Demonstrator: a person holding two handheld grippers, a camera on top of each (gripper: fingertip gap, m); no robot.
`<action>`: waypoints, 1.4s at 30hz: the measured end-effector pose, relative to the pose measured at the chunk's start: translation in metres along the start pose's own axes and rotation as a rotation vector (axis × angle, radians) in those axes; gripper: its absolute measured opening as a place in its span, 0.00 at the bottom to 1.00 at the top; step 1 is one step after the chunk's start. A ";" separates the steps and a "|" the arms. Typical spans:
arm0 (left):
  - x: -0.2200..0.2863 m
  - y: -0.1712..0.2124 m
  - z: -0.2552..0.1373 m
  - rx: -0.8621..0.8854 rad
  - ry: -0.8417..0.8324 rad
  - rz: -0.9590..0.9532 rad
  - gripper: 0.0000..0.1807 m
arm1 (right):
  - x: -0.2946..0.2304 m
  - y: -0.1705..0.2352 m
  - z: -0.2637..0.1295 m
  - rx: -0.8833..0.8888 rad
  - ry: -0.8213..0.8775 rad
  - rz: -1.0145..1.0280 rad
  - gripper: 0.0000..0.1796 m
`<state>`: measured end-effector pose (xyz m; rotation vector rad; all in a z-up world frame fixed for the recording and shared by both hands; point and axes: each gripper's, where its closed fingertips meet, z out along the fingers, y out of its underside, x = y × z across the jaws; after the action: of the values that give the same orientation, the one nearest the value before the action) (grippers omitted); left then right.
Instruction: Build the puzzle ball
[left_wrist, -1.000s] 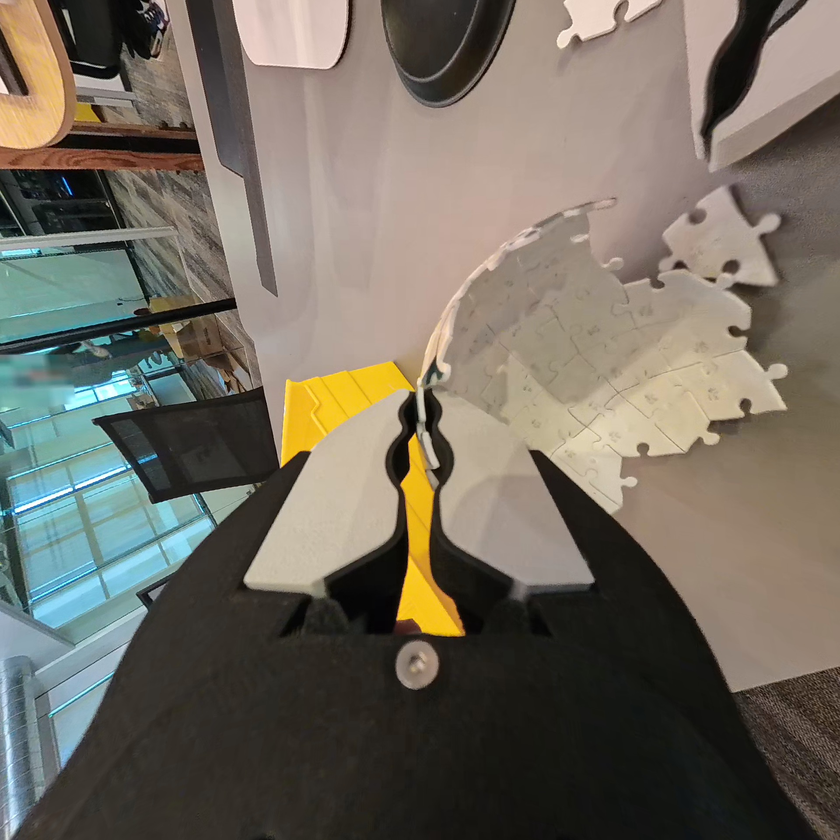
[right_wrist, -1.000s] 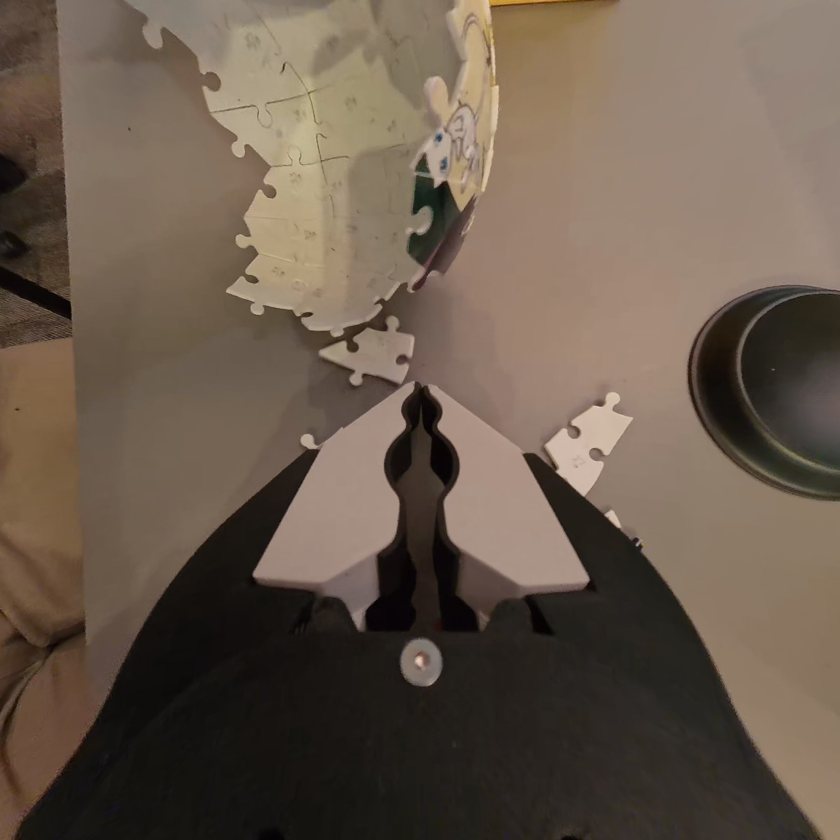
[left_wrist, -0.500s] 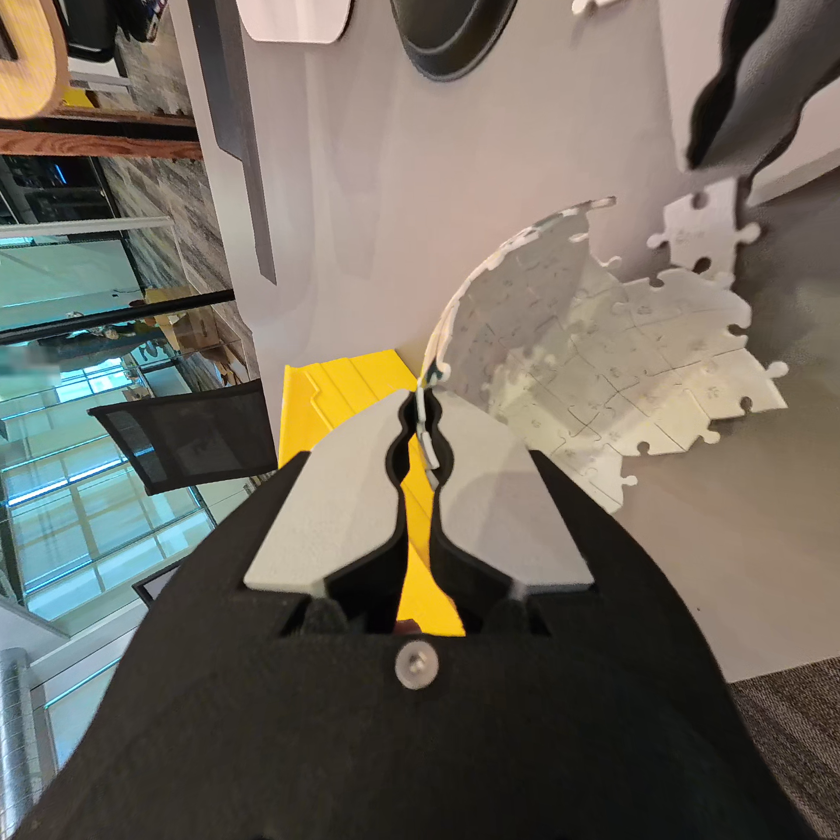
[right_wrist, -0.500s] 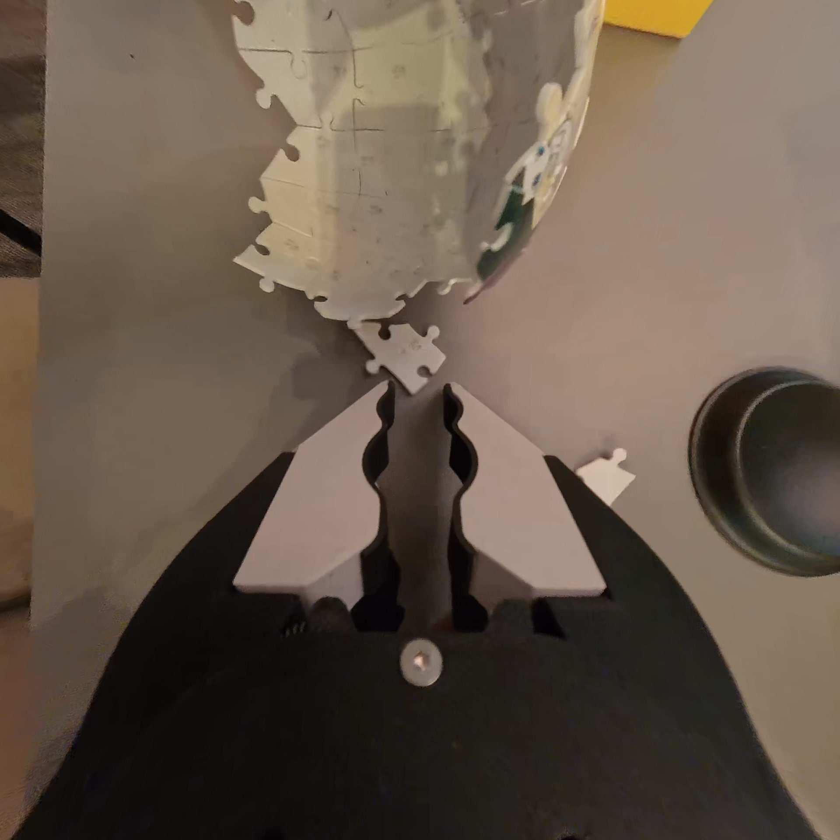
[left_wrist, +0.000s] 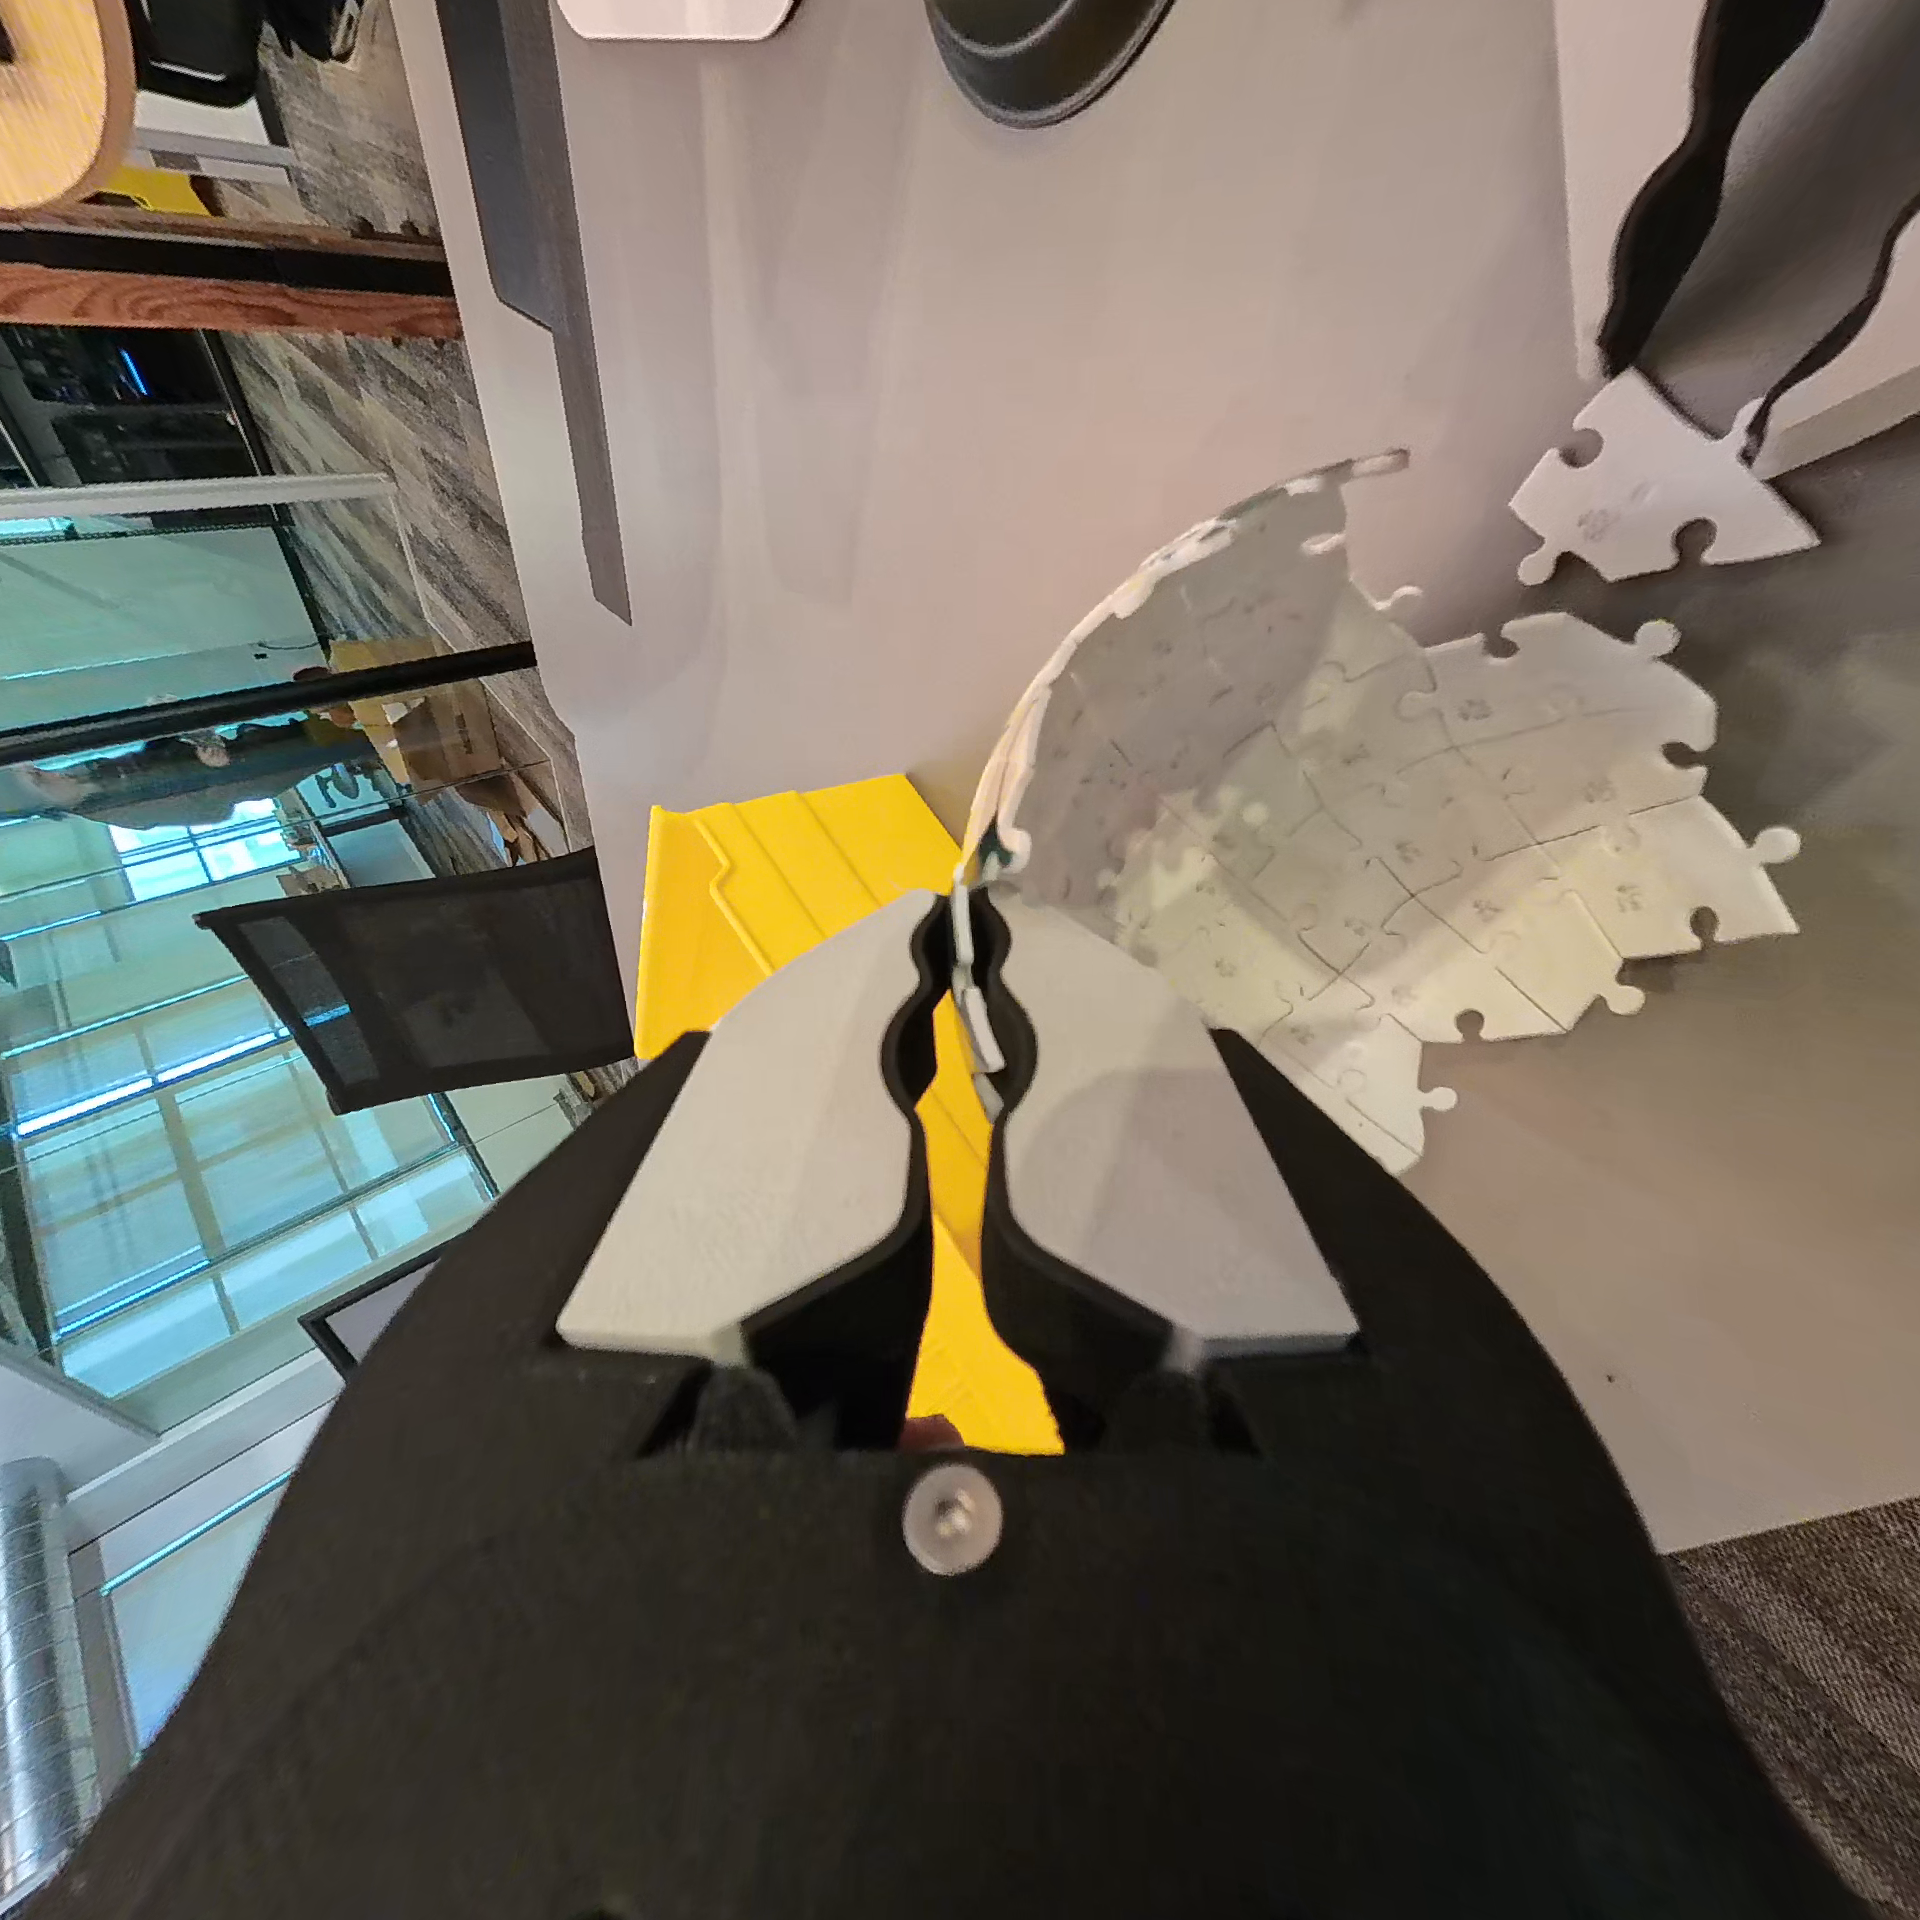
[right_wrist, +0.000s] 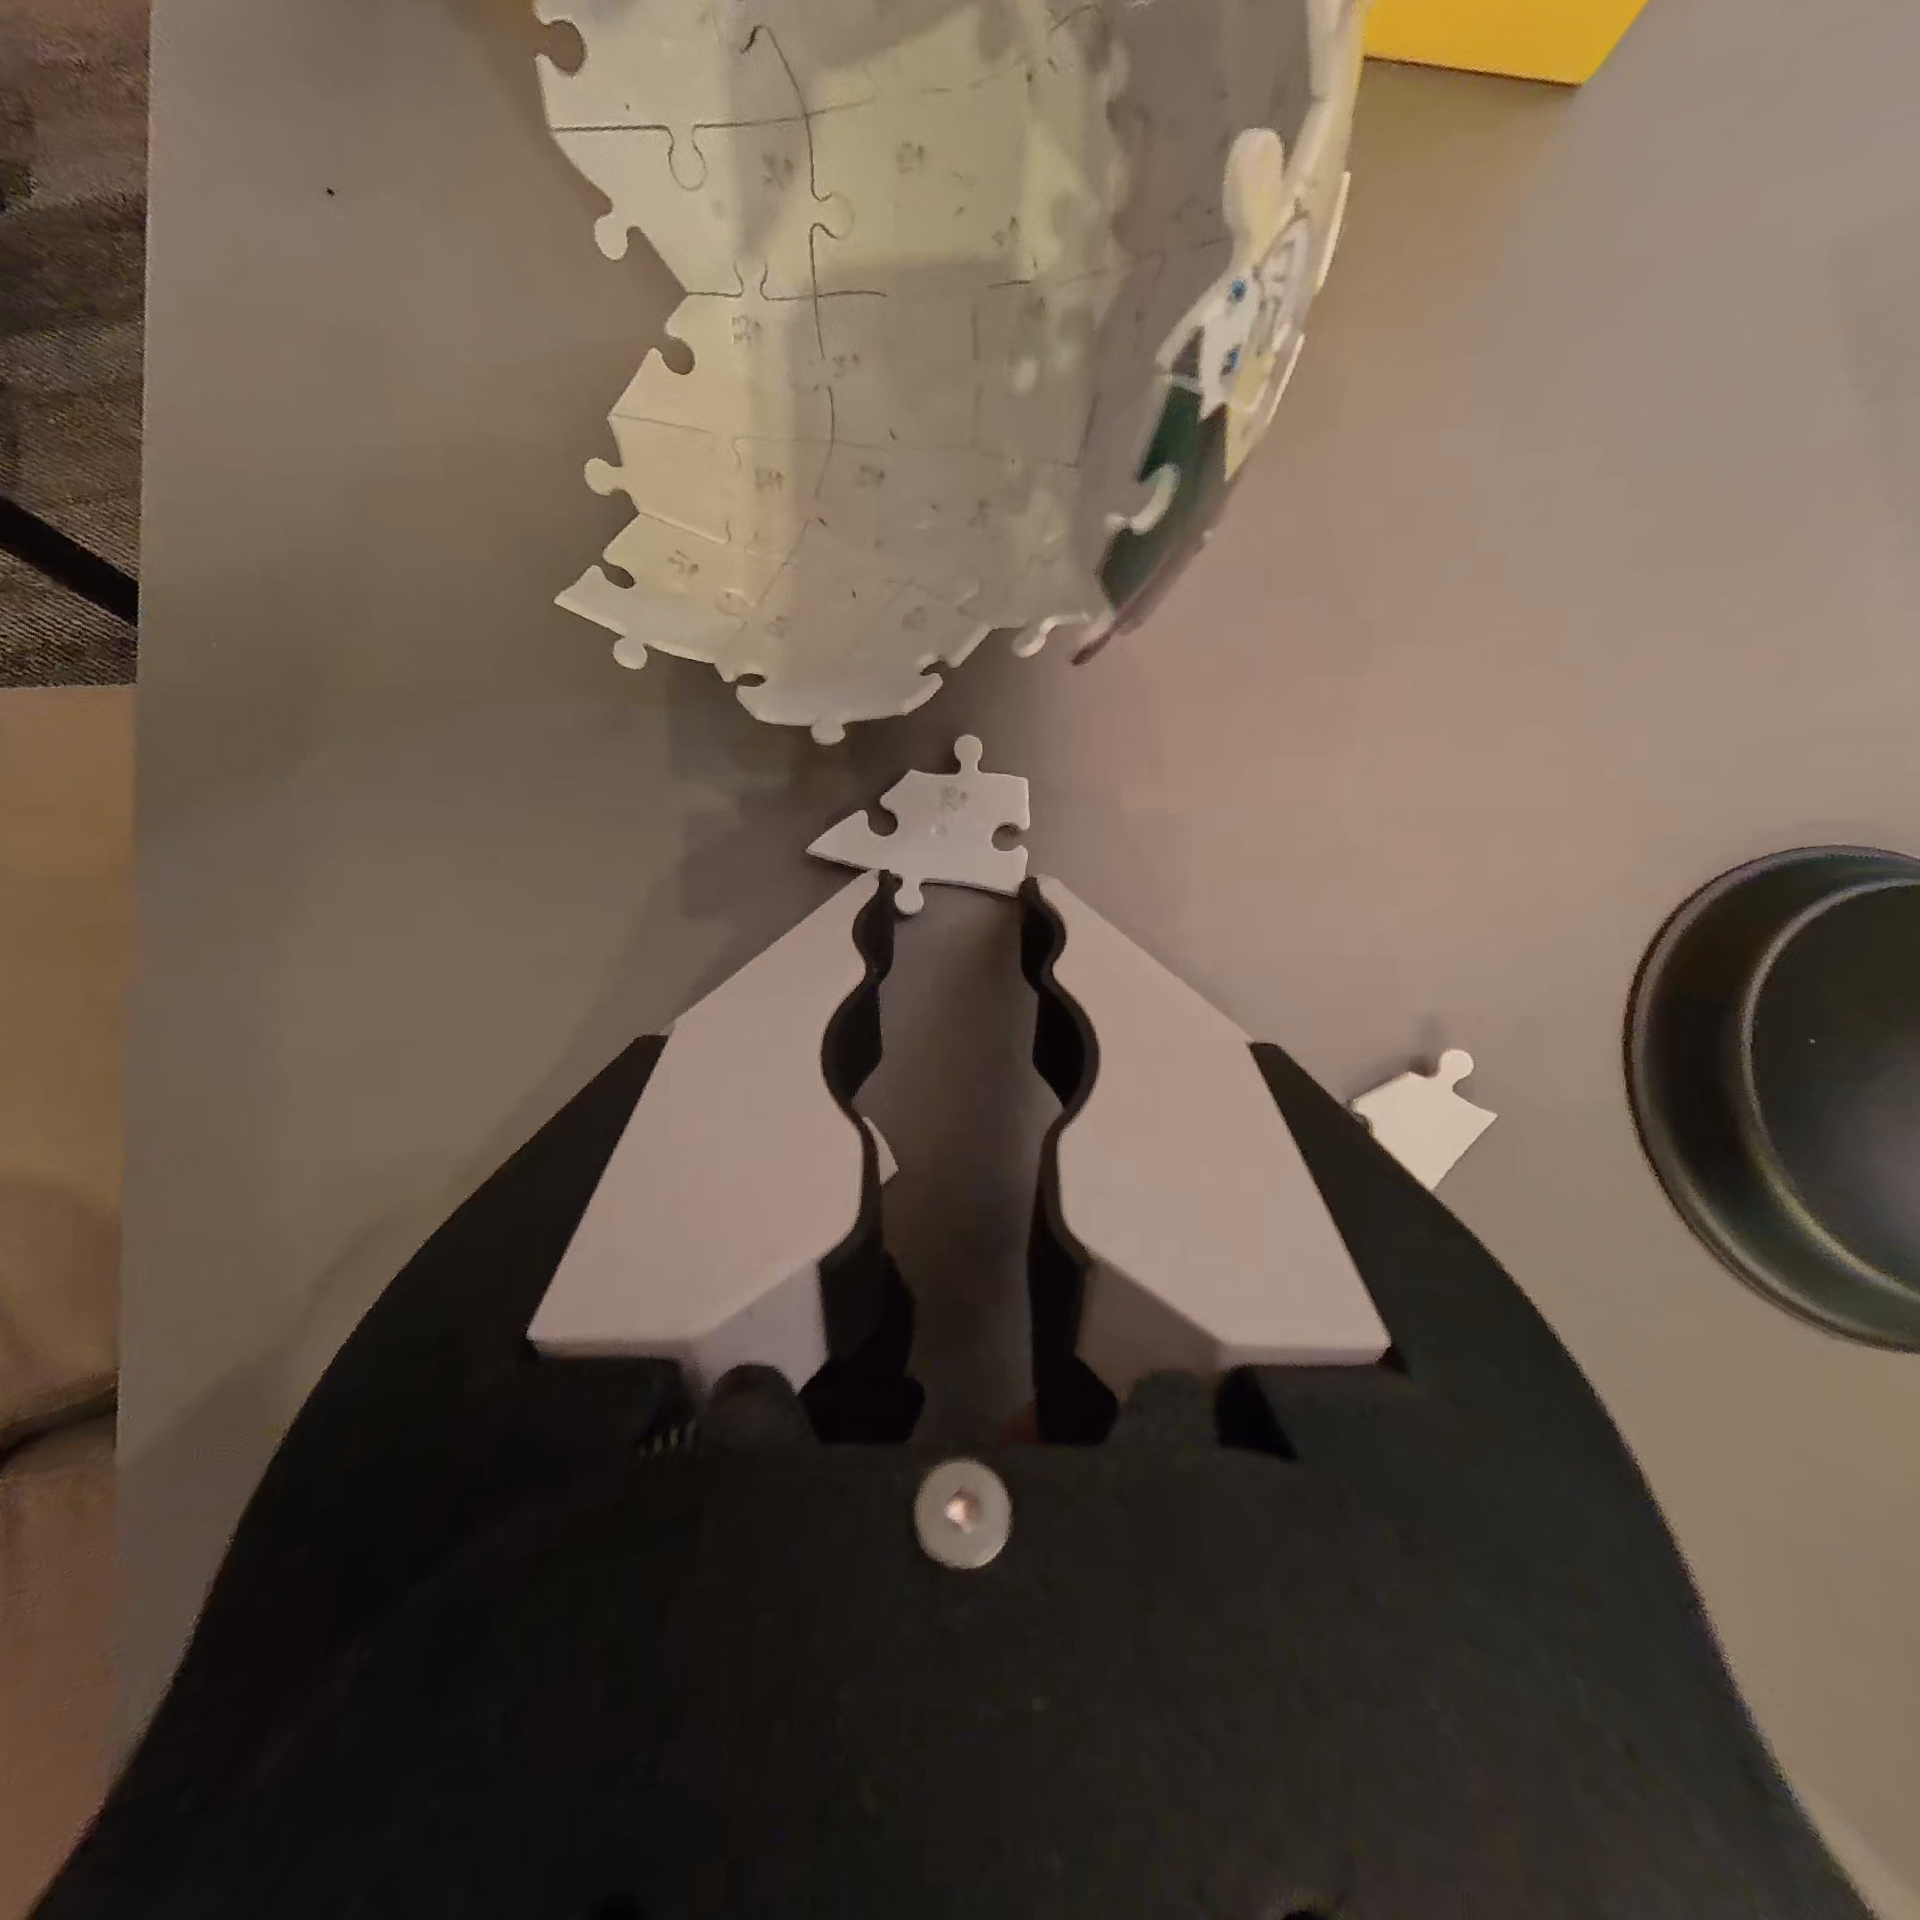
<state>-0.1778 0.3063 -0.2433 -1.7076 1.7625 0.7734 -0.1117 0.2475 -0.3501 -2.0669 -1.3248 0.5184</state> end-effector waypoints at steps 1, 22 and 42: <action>0.000 0.000 0.000 0.000 0.000 -0.003 0.02 | 0.001 0.000 0.000 0.001 0.005 0.002 0.12; -0.007 -0.008 0.000 0.017 0.017 0.025 0.02 | -0.005 -0.010 -0.025 0.070 -0.023 -0.198 0.12; 0.000 -0.024 0.020 -0.002 0.145 0.218 0.02 | -0.010 -0.007 -0.024 0.002 0.202 -0.735 0.12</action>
<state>-0.1540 0.3204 -0.2570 -1.6261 2.0727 0.7591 -0.1057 0.2333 -0.3276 -1.4254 -1.8028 -0.0145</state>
